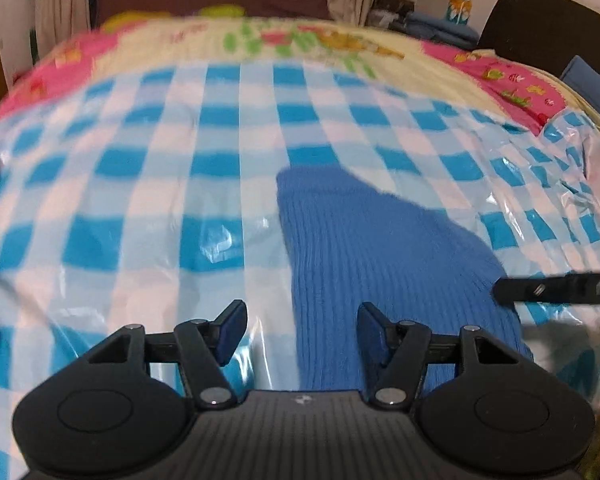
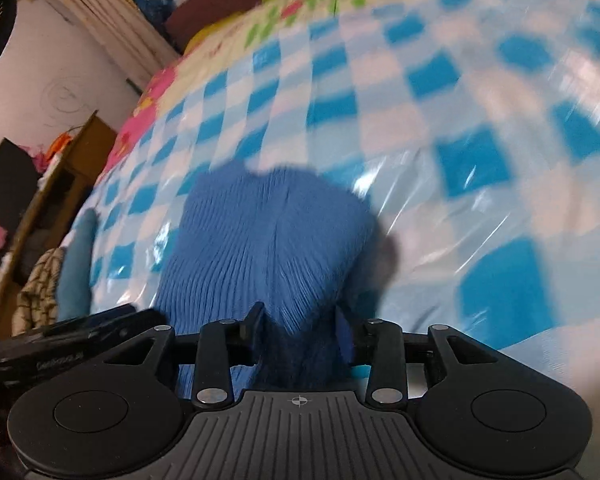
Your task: Fold small clothes
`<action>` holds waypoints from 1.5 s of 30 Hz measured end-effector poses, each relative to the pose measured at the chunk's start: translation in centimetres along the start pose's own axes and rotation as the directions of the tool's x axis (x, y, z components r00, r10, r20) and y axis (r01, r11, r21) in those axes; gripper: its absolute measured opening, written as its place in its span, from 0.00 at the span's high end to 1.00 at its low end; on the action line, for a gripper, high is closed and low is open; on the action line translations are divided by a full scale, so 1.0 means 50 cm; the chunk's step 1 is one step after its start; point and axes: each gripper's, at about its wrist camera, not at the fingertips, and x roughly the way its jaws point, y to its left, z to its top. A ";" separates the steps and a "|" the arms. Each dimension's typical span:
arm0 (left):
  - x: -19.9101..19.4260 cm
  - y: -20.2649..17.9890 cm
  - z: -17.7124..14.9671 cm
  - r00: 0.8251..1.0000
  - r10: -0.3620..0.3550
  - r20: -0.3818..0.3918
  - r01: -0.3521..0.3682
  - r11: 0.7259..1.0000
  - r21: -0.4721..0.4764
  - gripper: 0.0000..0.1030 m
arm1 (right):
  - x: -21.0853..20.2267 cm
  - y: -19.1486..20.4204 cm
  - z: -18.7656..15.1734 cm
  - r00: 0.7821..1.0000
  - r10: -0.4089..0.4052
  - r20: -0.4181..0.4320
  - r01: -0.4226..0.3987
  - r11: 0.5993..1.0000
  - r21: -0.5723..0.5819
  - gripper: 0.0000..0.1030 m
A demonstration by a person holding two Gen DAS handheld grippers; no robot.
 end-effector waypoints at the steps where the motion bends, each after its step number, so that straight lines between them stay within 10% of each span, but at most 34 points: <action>1: -0.001 -0.003 0.005 1.000 0.009 0.019 -0.010 1.000 0.012 0.38 | -0.011 0.010 0.005 0.999 -0.017 0.028 0.017 1.000 -0.018 0.64; 9: 0.052 -0.008 0.014 0.999 0.044 0.019 -0.044 0.999 0.008 0.38 | 0.096 0.063 0.036 0.988 -0.146 0.048 0.152 0.975 -0.159 0.66; 16: 0.072 -0.010 0.022 0.994 0.091 0.056 -0.090 0.996 -0.017 0.36 | 0.130 0.066 0.075 0.988 -0.137 0.070 0.144 0.983 -0.110 0.90; 26: 0.029 -0.014 0.009 0.995 0.096 0.033 -0.097 0.995 0.014 0.37 | 0.114 0.065 0.069 0.989 -0.139 0.056 0.145 0.982 -0.119 0.82; 37: -0.063 -0.014 -0.095 0.991 0.126 -0.047 -0.125 0.991 0.037 0.37 | -0.062 0.152 -0.135 0.998 -0.003 -0.062 -0.015 0.959 -0.282 0.82; 45: -0.031 -0.036 -0.140 0.983 0.128 -0.130 -0.121 0.990 0.067 0.36 | 0.013 0.093 -0.148 0.986 -0.160 -0.053 0.144 0.963 -0.228 0.94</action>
